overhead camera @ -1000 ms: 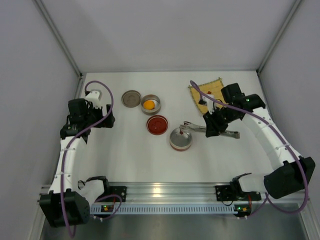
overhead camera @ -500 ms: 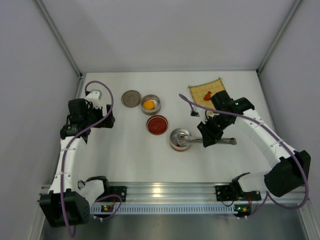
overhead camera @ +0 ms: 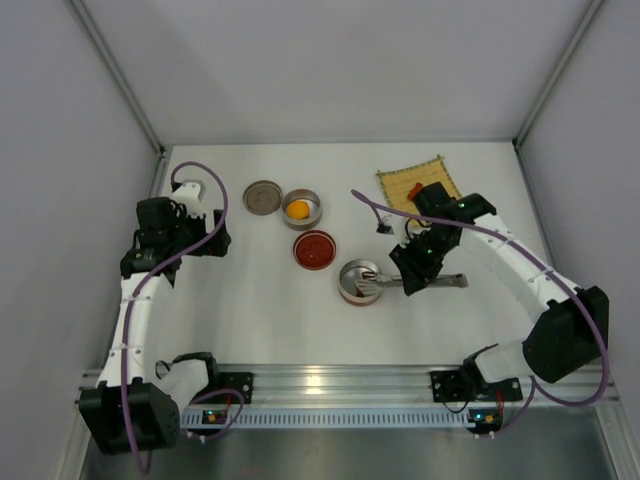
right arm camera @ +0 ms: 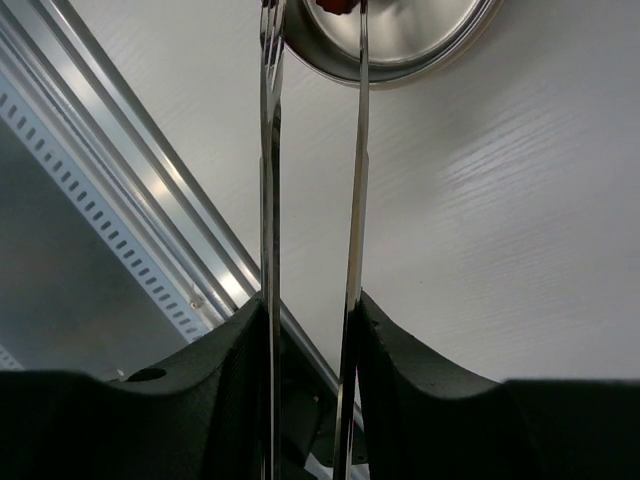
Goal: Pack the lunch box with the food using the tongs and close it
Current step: Place the fake food in the packing box, then pick up the fake food from the plate, then place the fake food in the packing box.
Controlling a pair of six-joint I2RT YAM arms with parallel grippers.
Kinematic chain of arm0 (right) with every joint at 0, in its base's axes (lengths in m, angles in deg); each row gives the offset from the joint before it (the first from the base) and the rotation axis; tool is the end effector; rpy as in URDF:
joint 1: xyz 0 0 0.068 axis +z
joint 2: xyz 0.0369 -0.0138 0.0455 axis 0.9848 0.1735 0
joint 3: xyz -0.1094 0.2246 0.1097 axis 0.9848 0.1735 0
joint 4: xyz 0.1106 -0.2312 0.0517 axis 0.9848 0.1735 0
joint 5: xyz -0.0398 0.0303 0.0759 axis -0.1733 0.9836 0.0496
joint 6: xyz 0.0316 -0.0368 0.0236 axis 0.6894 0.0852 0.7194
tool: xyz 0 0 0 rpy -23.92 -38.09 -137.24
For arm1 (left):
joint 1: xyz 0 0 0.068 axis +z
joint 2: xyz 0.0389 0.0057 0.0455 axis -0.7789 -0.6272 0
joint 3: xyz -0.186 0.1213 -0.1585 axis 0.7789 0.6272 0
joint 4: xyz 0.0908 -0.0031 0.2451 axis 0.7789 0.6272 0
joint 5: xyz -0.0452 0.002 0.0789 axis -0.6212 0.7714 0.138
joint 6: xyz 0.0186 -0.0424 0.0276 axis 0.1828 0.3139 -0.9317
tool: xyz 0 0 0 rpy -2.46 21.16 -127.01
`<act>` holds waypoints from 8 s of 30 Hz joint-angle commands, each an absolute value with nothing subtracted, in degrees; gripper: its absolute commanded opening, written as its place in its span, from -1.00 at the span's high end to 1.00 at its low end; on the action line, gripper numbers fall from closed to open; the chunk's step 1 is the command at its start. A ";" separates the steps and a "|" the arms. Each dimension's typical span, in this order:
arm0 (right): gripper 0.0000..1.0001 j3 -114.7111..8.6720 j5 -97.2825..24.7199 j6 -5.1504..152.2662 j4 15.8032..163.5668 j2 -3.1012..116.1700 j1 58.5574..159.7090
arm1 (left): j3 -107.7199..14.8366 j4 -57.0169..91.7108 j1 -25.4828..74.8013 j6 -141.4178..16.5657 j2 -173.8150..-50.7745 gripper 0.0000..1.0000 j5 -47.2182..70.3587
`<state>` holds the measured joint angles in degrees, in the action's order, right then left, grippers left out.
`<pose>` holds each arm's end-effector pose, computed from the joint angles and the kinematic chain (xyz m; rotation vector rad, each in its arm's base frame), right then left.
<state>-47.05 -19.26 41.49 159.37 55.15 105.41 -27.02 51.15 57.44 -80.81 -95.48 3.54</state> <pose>0.2125 0.1174 0.2848 -1.2926 2.6053 0.6359 0.2177 0.0138 0.3077 0.1650 2.1957 -0.1891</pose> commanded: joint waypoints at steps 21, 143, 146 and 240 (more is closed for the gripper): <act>0.18 -60.36 -21.16 43.89 157.65 54.56 106.46 | -26.30 51.71 57.49 -81.83 -93.49 -0.97 1.99; 0.67 -62.29 -25.83 55.06 140.50 65.37 80.53 | -25.51 48.81 57.57 -81.39 -95.34 -0.97 4.54; 0.67 -61.67 -24.33 53.21 142.17 63.44 80.62 | -25.51 48.81 57.57 -81.30 -95.51 -0.97 4.36; 0.27 -55.70 -29.68 55.31 124.19 60.35 81.85 | -27.35 50.74 57.57 -80.42 -96.03 -0.97 2.17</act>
